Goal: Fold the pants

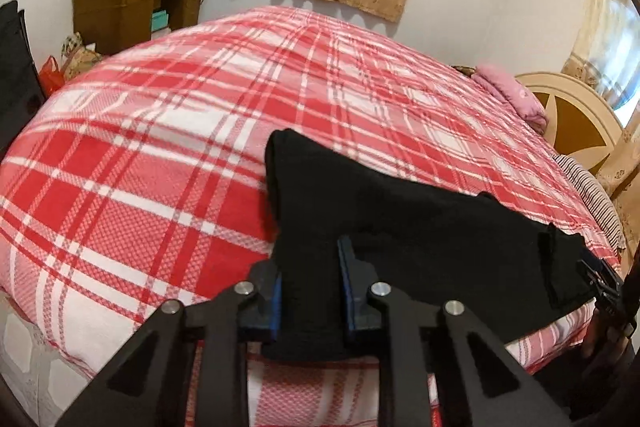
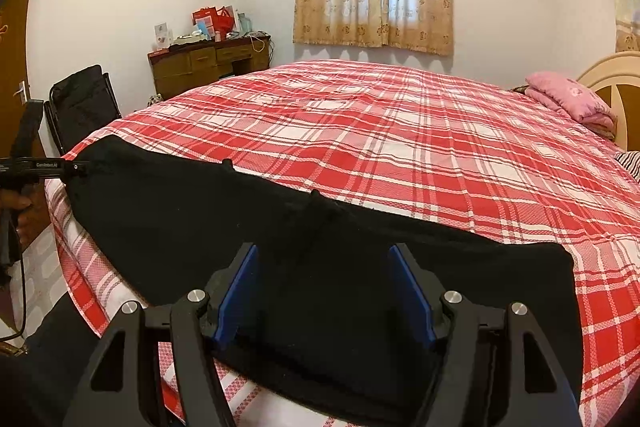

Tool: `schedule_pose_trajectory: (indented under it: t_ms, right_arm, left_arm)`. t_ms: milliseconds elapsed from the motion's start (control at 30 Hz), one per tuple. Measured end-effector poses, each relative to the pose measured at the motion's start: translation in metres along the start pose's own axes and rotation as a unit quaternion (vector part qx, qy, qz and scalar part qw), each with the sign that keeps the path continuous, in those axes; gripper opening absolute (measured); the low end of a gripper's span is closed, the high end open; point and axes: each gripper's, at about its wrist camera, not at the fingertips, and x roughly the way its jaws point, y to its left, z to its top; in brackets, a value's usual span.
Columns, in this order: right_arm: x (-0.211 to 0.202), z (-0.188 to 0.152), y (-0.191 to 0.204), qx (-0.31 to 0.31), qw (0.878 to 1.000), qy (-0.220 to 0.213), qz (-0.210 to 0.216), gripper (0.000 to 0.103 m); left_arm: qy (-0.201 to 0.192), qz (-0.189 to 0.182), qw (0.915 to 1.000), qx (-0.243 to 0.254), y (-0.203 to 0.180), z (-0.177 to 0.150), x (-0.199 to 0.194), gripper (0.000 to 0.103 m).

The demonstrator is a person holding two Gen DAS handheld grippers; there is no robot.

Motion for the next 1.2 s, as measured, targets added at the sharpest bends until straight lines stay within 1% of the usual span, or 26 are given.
schedule_pose_trajectory:
  t_ms: [67, 167, 300, 400, 500, 600, 633, 700, 833, 900, 1000, 1133, 1200]
  right_arm:
    - [-0.001, 0.000, -0.001, 0.002, 1.000, -0.001, 0.000, 0.068]
    - [-0.003, 0.001, -0.005, 0.006, 1.000, -0.003, -0.005, 0.068]
    - [-0.009, 0.006, -0.012, 0.019, 1.000, -0.008, -0.014, 0.068]
    - [-0.018, 0.009, -0.021, 0.031, 0.999, -0.013, -0.022, 0.068]
    - [-0.031, 0.011, -0.037, 0.059, 0.998, -0.014, -0.034, 0.068]
    - [-0.049, 0.009, -0.059, 0.102, 0.994, -0.016, -0.039, 0.068]
    - [-0.053, 0.007, -0.064, 0.110, 0.993, -0.016, -0.042, 0.068]
    - [-0.064, 0.000, -0.080, 0.126, 0.990, -0.017, -0.063, 0.068]
    - [-0.074, -0.012, -0.111, 0.165, 0.981, -0.012, -0.101, 0.068]
    - [-0.077, -0.019, -0.128, 0.192, 0.975, -0.009, -0.110, 0.068]
    - [-0.083, -0.025, -0.149, 0.227, 0.965, -0.011, -0.127, 0.068]
    - [-0.090, -0.031, -0.163, 0.238, 0.960, -0.024, -0.145, 0.068]
    - [-0.091, -0.033, -0.165, 0.238, 0.959, -0.028, -0.151, 0.068]
  left_arm:
    - [-0.009, -0.007, 0.9999, -0.006, -0.003, 0.002, -0.007, 0.023]
    - [-0.026, -0.038, 0.9988, -0.018, -0.009, 0.010, -0.021, 0.023]
    - [-0.054, -0.080, 0.9954, -0.002, -0.034, 0.019, -0.041, 0.022]
    - [-0.065, -0.109, 0.9919, 0.010, -0.055, 0.024, -0.052, 0.022]
    - [-0.071, -0.136, 0.9879, 0.025, -0.078, 0.029, -0.059, 0.022]
    - [-0.072, -0.181, 0.9804, 0.030, -0.102, 0.035, -0.062, 0.022]
    - [-0.072, -0.189, 0.9788, 0.034, -0.109, 0.037, -0.062, 0.022]
    - [-0.072, -0.212, 0.9735, 0.048, -0.129, 0.042, -0.063, 0.022]
    - [-0.065, -0.245, 0.9635, 0.085, -0.175, 0.046, -0.057, 0.022]
    - [-0.052, -0.262, 0.9582, 0.102, -0.201, 0.044, -0.050, 0.022]
    - [-0.031, -0.275, 0.9533, 0.120, -0.232, 0.039, -0.038, 0.022]
    - [0.010, -0.296, 0.9462, 0.129, -0.268, 0.031, -0.019, 0.022]
    - [0.019, -0.300, 0.9431, 0.142, -0.284, 0.029, -0.012, 0.022]
